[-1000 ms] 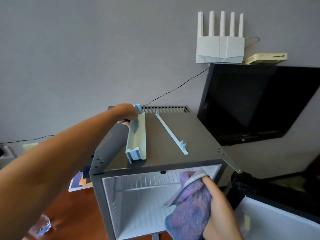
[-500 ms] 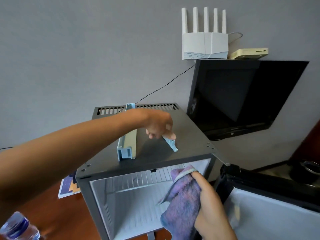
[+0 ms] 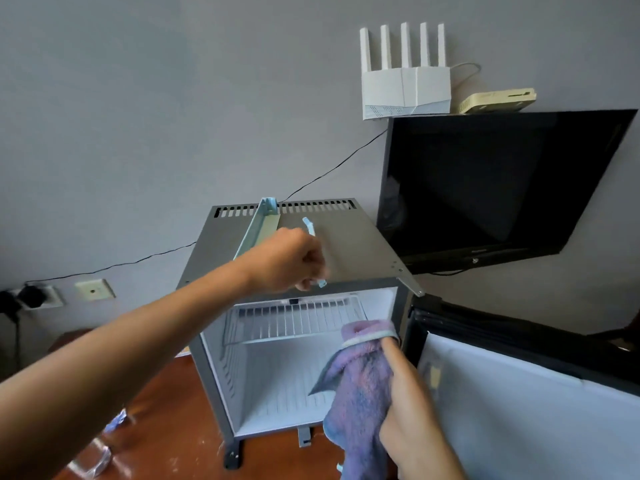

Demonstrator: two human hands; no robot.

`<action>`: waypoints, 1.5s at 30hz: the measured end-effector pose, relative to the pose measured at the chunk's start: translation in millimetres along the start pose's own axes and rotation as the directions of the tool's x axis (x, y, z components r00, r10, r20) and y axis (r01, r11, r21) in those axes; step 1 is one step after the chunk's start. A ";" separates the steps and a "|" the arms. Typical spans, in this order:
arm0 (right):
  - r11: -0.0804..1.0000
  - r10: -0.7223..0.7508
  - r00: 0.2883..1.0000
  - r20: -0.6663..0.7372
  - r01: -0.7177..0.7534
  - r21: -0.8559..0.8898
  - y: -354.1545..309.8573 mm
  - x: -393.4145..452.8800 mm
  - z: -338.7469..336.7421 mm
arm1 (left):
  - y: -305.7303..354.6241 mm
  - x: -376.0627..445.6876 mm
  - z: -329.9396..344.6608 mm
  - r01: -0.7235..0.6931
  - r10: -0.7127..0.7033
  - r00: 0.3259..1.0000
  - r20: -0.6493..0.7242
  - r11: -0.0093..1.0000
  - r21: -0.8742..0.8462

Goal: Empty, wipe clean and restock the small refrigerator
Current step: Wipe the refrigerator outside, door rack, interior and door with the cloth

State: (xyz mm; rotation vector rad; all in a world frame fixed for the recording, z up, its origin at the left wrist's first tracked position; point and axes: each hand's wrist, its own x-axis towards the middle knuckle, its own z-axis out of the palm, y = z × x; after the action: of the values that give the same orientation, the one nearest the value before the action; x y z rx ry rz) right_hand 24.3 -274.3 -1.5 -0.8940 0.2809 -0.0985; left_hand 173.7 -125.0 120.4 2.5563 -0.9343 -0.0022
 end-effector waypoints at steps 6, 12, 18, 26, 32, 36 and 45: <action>0.970 0.038 0.999 -0.036 -0.046 -0.238 -6.0 -14.1 -11.9 | 41.9 -122.0 33.5 0.095 -0.204 0.965 -0.164 0.856 -0.509; 0.877 -0.024 0.975 0.220 0.127 -0.464 0.9 -50.2 1.5 | 82.1 -205.4 91.0 0.254 -0.333 0.940 -0.076 0.832 -0.493; 0.821 0.003 0.976 0.217 0.122 -0.558 18.6 -76.6 -7.0 | 91.8 -241.4 123.1 0.340 -0.467 0.882 -0.059 0.718 -0.607; 0.772 0.059 0.993 0.102 0.019 -0.635 48.9 -79.6 -12.4 | 75.1 -262.3 150.3 0.367 -0.435 0.861 0.263 0.172 -0.914; 0.728 0.019 0.997 0.073 0.036 -0.684 71.2 -89.3 -2.8 | 61.6 -285.9 170.4 0.290 -0.364 0.909 0.201 0.210 -0.934; 0.716 -0.038 0.998 0.040 0.055 -0.696 72.5 -82.4 12.7 | 56.6 -285.6 170.6 0.301 -0.455 0.874 0.169 0.235 -0.924; 0.813 -0.105 0.985 -0.139 0.004 -0.583 39.0 -2.8 64.6 | 43.8 -285.9 155.1 0.304 -0.485 0.855 0.186 0.178 -0.936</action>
State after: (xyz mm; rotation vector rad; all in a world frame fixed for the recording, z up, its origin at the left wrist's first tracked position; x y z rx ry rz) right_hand 38.6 -200.6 6.9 -1.5140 0.4543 -0.1444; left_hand -96.6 -38.0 -44.0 1.4702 -0.0059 -0.3993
